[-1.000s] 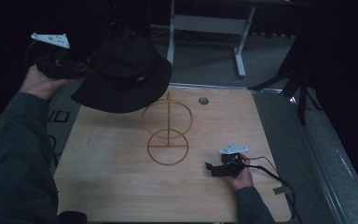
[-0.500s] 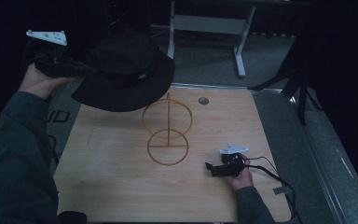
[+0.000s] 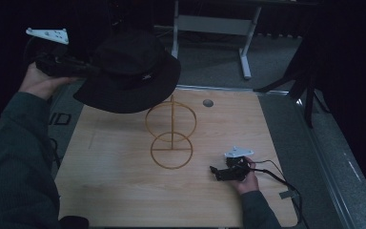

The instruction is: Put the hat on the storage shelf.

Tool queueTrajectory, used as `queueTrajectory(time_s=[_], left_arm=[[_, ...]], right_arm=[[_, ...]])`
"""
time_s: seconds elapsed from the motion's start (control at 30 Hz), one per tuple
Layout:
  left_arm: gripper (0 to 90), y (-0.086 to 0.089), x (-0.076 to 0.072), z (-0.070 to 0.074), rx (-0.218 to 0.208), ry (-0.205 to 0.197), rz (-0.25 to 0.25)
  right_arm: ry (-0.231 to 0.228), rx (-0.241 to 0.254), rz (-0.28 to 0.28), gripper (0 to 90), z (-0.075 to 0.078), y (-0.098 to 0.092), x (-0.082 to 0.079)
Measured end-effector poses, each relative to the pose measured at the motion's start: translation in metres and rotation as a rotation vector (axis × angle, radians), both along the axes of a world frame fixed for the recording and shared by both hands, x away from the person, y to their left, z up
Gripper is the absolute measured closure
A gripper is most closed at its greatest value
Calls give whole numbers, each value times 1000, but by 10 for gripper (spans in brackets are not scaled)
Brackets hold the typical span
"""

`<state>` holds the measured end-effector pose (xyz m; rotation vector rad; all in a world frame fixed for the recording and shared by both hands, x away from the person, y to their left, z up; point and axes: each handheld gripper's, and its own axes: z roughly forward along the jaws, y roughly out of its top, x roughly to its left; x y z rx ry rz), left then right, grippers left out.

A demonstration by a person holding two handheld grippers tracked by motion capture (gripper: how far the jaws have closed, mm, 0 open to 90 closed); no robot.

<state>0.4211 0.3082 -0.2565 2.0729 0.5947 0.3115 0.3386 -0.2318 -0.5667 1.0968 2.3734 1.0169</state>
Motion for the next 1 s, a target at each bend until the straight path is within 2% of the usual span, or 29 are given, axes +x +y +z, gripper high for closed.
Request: queueTrajectory(time_s=[0.4,0.73,0.83,1.0], left_arm=[[884,-3,0,5,-17,-6,-20],[884,-11,-1,9,-28,-8,-57],[884,-16,-2,9,-38,-8,-83],[884,-24,-4,9,-32,-5,-119]], right_arm=[[0,-1,0,122,0,0,0],[0,-1,0,122,0,0,0],[0,-1,0,122,0,0,0],[-2,-2,1,122,0,0,0]])
